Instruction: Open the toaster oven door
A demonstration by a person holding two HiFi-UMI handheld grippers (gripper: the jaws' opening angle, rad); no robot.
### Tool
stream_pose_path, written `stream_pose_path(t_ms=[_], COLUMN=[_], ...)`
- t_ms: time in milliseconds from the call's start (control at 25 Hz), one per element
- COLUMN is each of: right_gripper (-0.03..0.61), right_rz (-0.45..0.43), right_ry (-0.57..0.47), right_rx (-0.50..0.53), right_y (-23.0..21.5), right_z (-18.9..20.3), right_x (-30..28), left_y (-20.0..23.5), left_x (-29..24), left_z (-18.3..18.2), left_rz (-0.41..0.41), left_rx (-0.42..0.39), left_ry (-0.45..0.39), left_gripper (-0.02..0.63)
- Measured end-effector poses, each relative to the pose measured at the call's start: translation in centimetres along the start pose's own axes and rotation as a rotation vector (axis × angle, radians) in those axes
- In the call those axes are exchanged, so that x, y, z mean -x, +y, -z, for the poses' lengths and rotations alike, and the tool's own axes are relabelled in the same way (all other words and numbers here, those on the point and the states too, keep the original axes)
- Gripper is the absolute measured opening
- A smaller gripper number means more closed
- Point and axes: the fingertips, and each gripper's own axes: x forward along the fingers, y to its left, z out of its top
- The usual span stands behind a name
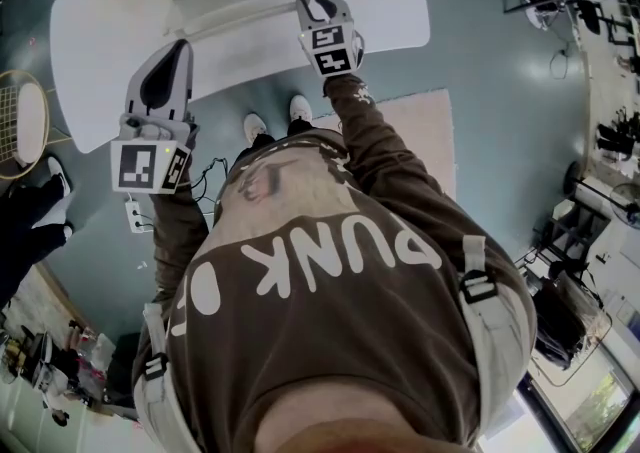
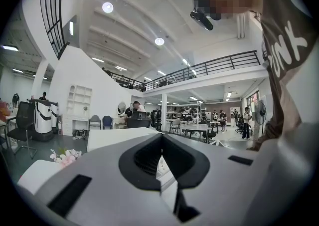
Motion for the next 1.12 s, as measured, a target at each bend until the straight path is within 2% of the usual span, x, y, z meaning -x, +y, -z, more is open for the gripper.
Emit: stream_pose_path(t_ms=[440, 1120], right_gripper=[0.097, 0.087], right_rz=[0.039, 0.042], right_ry=[-0.026, 0.023], right_rx=[0.053, 0.069], right_y=[0.7, 2.0], right_z=[2.8, 6.8], right_x=[0.2, 0.3], left_y=[-0.2, -0.3], left_x=[-0.3, 0.0], left_z=[0.3, 0.1], left_rz=[0.004, 0.003], left_rx=[0.001, -0.001], left_ry=[0.012, 0.026], left_gripper=[0.003, 0.003])
